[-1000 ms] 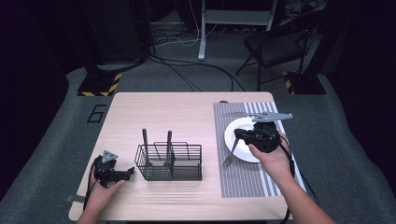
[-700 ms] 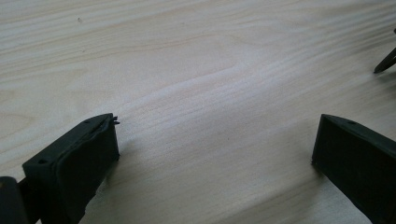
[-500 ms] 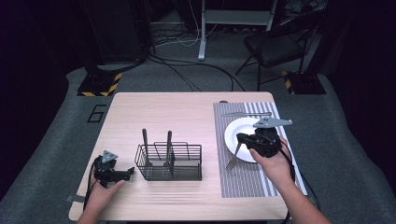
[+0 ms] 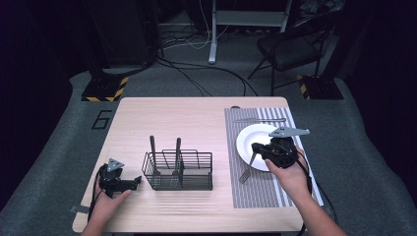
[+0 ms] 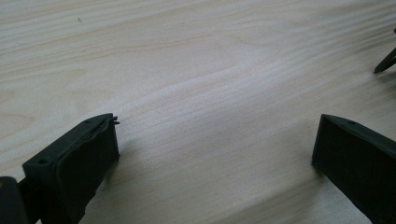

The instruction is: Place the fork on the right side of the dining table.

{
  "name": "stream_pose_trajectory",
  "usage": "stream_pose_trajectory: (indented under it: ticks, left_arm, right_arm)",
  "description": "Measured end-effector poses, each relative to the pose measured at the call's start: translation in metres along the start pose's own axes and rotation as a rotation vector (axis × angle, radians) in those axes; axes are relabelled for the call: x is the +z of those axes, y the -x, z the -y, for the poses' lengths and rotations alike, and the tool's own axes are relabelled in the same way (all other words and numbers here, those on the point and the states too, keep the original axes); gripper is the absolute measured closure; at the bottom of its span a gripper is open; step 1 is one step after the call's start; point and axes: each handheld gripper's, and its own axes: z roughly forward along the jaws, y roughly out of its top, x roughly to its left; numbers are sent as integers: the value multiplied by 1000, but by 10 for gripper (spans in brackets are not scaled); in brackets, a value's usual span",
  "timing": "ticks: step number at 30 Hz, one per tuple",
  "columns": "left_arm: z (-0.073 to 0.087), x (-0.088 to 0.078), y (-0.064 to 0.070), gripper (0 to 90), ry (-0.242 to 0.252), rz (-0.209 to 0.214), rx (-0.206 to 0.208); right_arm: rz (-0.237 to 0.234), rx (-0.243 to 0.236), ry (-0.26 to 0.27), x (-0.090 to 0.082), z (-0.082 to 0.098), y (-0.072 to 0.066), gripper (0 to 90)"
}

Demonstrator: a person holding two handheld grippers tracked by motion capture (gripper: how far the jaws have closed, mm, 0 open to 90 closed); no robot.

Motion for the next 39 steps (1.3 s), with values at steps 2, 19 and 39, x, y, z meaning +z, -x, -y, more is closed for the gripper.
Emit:
stream_pose_trajectory:
  ticks: [2, 19, 39]
  left_arm:
    - [0, 0, 0, 1, 2, -1, -2]
    - [0, 0, 0, 1, 0, 0, -1]
    - [0, 0, 0, 1, 0, 0, -1]
  right_arm:
    - [5, 3, 4, 0, 2, 1, 871]
    - [37, 109, 43, -16, 24, 23, 860]
    - [37, 340, 91, -29, 68, 69, 843]
